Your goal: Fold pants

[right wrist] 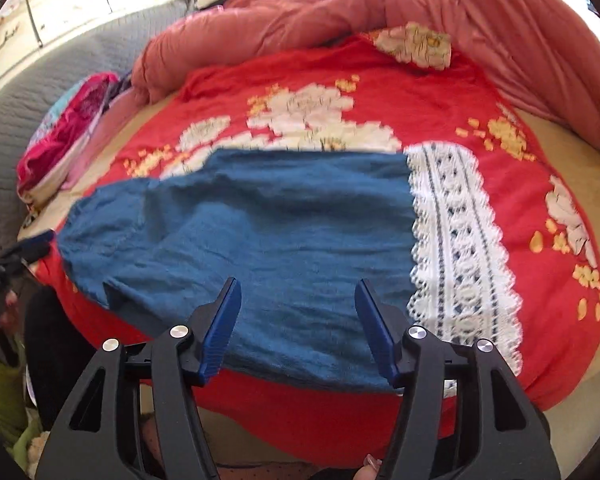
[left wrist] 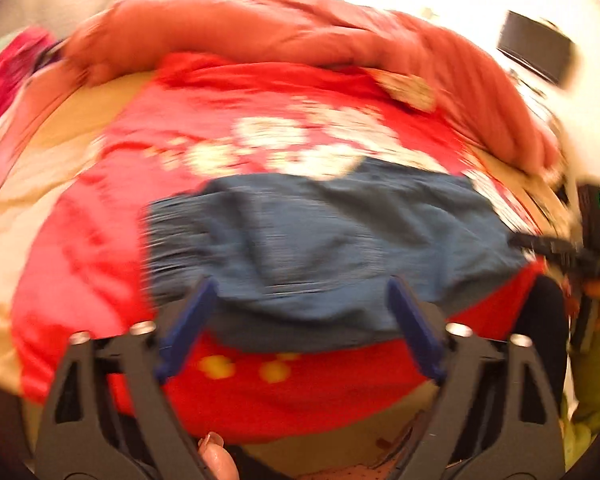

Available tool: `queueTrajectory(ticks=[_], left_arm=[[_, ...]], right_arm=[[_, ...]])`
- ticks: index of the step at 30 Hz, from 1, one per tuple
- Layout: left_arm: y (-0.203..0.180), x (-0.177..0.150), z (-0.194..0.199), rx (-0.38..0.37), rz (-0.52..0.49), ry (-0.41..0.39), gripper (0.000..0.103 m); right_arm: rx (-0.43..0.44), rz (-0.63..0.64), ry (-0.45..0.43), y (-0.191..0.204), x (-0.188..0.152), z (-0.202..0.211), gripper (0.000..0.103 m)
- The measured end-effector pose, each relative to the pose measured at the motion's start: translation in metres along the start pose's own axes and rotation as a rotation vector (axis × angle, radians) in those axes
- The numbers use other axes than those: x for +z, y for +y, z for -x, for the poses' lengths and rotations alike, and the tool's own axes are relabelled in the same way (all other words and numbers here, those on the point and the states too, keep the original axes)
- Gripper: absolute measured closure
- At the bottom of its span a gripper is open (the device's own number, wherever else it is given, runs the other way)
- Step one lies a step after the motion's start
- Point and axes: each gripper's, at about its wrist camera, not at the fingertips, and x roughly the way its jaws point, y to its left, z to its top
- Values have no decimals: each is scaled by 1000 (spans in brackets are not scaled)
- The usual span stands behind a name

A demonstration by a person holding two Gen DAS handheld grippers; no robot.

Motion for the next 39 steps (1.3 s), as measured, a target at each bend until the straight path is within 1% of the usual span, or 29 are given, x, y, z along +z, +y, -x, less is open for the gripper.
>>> queueTrajectory(ticks=[1, 4, 8, 9, 10, 11, 12, 13, 14, 15, 17, 18, 19, 21, 22, 24, 26, 27, 29, 31, 33, 35, 36, 37, 38, 39], left_arm=[[8, 2, 0, 17, 29, -3, 10], [31, 5, -7, 30, 127, 12, 10], [37, 9, -30, 75, 157, 51, 11], [35, 10, -36, 73, 162, 54, 15], [35, 11, -45, 74, 178, 68, 36], [36, 11, -50, 103, 190, 77, 57], [38, 12, -52, 122, 195, 78, 61], [40, 13, -51, 116, 198, 73, 65], [43, 16, -48, 112, 198, 70, 66], [44, 18, -43, 108, 192, 59, 67], [46, 21, -33, 152, 160, 21, 67], [48, 22, -31, 170, 154, 17, 67], [52, 20, -35, 158, 157, 33, 67], [57, 13, -47, 160, 162, 75, 66], [58, 9, -53, 158, 163, 88, 64], [57, 7, -54, 158, 161, 83, 63], [59, 9, -48, 154, 170, 78, 59], [59, 10, -42, 148, 173, 70, 57], [57, 12, -25, 156, 163, 35, 48], [52, 15, -7, 174, 147, -5, 43], [45, 23, 8, 179, 125, -43, 40], [33, 34, 12, 156, 98, -68, 34], [25, 40, 10, 140, 80, -75, 34], [11, 49, 3, 108, 50, -76, 33], [3, 54, -4, 90, 33, -70, 33], [-8, 61, -13, 73, 11, -61, 33]], right_arm=[[-6, -6, 14, -1, -3, -4, 45], [-10, -18, 30, -3, -8, -8, 45], [-11, -27, 24, -5, -8, -7, 45], [-17, -32, 23, -6, -8, -7, 45], [-16, -35, 25, -7, -9, -7, 45], [-16, -39, 29, -8, -9, -9, 45], [-20, -39, 34, -9, -10, -10, 45], [-25, -37, 39, -8, -11, -10, 45], [-27, -35, 42, -8, -11, -10, 45], [-31, -35, 43, -8, -12, -9, 45], [-31, -39, 44, -10, -14, -8, 45], [-31, -43, 46, -12, -15, -9, 45], [-30, -46, 48, -12, -16, -10, 45], [-39, -37, 49, -10, -17, -12, 45], [-46, -26, 53, -8, -17, -12, 45], [-45, -21, 58, -7, -16, -12, 44], [-36, -25, 57, -8, -15, -10, 44], [-28, -29, 54, -9, -14, -9, 44], [9, -53, 32, -12, -12, -2, 44], [40, -67, -18, -16, -9, 11, 44], [45, -78, -61, -21, -3, 21, 44], [62, -98, -95, -30, 5, 29, 44], [58, -109, -110, -36, 11, 31, 44], [42, -121, -119, -44, 17, 32, 42], [27, -130, -125, -51, 22, 32, 38], [16, -140, -133, -58, 28, 31, 37]])
